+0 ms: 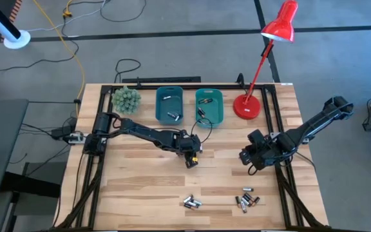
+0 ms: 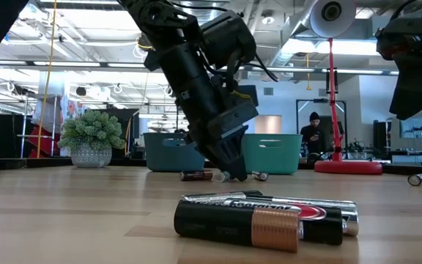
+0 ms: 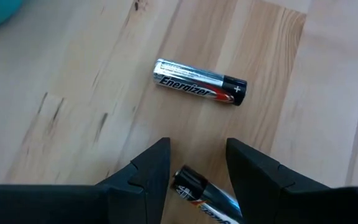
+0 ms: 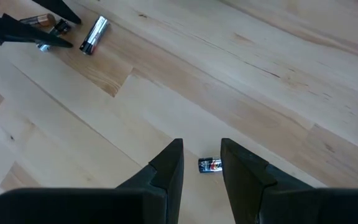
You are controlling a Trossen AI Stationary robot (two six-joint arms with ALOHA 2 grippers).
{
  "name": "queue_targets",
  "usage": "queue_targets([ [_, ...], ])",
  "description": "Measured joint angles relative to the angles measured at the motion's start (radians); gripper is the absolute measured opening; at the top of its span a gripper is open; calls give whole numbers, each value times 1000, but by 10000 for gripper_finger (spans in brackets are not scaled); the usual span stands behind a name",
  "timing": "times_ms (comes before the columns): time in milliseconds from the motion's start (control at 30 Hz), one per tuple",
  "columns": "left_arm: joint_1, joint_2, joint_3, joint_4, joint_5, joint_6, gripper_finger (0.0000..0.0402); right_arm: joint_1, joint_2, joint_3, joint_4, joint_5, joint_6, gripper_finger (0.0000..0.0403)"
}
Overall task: Sort batteries
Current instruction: Put the silver battery into the blue bin
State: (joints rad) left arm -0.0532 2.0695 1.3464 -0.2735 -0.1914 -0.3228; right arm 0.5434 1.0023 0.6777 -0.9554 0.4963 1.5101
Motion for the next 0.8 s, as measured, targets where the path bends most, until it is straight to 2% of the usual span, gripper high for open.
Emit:
queue_targets([
  [267, 5, 5, 37, -8, -2, 22, 151, 0, 0, 0, 0, 0, 0, 124],
  [467, 6, 3, 124, -52, -4, 210, 151, 0, 0, 0, 7, 0, 0, 124],
  [633, 6, 1, 219, -164, -4, 498, 151, 0, 0, 0, 8, 0, 0, 124],
  [800, 6, 0, 259, -256, -7, 962, 151, 0, 0, 0, 9, 0, 0, 124],
])
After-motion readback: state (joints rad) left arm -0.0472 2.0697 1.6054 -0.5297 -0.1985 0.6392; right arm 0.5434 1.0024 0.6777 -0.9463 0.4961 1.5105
